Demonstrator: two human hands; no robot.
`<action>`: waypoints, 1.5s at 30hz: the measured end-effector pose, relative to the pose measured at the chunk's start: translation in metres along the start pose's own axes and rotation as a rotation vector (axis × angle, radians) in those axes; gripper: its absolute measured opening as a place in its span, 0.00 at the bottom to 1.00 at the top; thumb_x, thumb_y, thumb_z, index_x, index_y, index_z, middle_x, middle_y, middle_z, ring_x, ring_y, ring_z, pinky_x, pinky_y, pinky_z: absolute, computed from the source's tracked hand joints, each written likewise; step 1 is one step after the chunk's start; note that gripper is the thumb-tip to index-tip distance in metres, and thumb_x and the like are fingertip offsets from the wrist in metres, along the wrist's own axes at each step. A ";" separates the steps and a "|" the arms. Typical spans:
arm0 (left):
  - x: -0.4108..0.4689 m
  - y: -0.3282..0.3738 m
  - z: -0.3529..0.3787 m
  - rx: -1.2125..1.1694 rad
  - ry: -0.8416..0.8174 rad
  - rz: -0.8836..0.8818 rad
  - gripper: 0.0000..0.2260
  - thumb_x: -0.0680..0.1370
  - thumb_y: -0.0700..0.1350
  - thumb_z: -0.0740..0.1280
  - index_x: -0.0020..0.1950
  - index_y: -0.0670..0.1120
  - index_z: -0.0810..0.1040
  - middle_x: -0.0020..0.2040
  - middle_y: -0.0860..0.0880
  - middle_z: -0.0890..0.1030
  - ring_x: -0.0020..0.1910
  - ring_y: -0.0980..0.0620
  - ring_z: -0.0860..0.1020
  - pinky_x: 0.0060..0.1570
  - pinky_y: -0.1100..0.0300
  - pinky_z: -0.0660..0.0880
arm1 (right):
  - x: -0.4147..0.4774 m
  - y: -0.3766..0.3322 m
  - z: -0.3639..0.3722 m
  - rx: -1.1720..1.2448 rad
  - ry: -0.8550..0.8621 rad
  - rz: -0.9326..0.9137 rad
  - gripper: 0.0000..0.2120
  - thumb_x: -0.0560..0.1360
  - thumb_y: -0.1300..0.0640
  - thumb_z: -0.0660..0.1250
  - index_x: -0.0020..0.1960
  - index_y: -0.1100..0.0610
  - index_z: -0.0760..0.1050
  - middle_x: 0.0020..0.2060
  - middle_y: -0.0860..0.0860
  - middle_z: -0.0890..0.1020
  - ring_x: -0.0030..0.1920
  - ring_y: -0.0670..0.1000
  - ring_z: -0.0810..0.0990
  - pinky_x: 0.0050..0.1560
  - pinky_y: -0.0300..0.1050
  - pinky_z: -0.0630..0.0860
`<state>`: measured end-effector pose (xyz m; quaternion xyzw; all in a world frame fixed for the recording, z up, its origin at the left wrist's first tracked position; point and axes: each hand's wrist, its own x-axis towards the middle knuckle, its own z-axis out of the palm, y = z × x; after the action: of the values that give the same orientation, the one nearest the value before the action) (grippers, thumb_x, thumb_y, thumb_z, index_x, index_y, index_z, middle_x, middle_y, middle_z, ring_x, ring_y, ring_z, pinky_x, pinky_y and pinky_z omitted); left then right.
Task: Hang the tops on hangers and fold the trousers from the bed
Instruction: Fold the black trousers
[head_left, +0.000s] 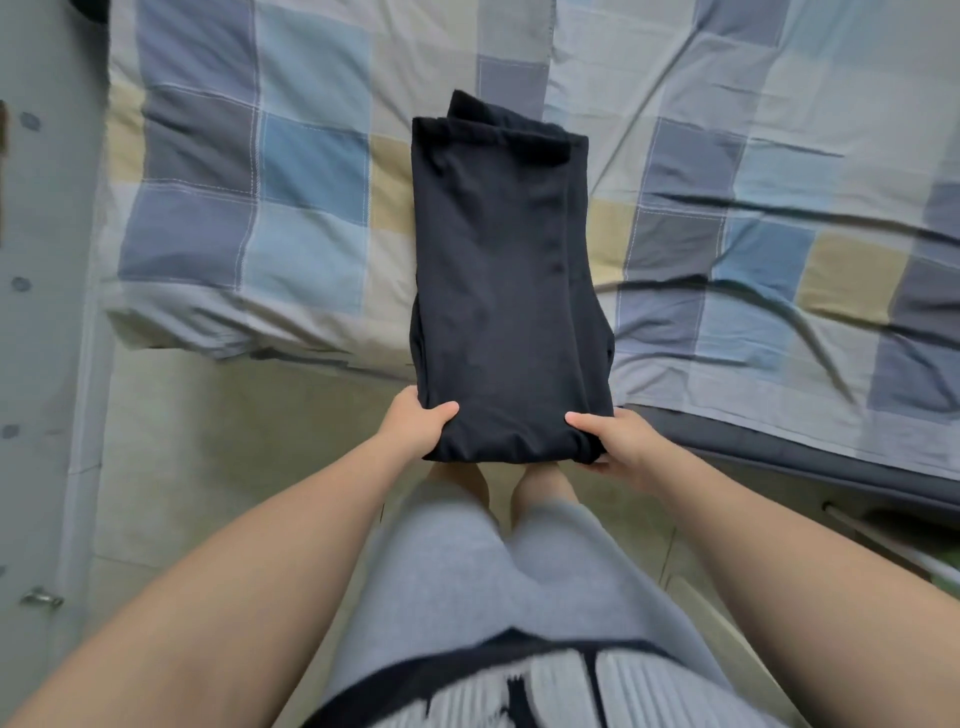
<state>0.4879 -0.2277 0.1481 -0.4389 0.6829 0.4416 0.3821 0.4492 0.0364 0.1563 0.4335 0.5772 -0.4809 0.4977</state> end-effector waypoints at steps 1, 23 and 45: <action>-0.011 -0.004 -0.002 -0.001 -0.015 -0.016 0.19 0.78 0.45 0.71 0.67 0.41 0.75 0.63 0.45 0.80 0.53 0.48 0.77 0.53 0.57 0.71 | -0.010 0.008 -0.001 0.011 -0.001 0.016 0.18 0.75 0.58 0.73 0.64 0.58 0.76 0.58 0.56 0.83 0.55 0.57 0.82 0.46 0.50 0.82; -0.020 0.137 -0.038 -0.533 0.059 0.075 0.08 0.79 0.46 0.67 0.53 0.59 0.79 0.60 0.50 0.80 0.56 0.47 0.79 0.37 0.57 0.75 | -0.032 -0.131 -0.021 0.312 0.011 -0.072 0.10 0.78 0.51 0.68 0.57 0.54 0.77 0.49 0.55 0.83 0.40 0.55 0.85 0.43 0.50 0.81; 0.165 0.206 0.002 0.833 0.311 0.729 0.39 0.78 0.61 0.64 0.82 0.59 0.45 0.83 0.53 0.53 0.82 0.48 0.50 0.78 0.47 0.55 | 0.156 -0.222 0.025 -0.454 0.139 -0.567 0.27 0.80 0.41 0.61 0.77 0.39 0.60 0.81 0.45 0.56 0.80 0.50 0.54 0.78 0.57 0.52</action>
<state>0.2418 -0.2225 0.0529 -0.0473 0.9546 0.1685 0.2408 0.2154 -0.0210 0.0278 0.1665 0.7987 -0.4291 0.3877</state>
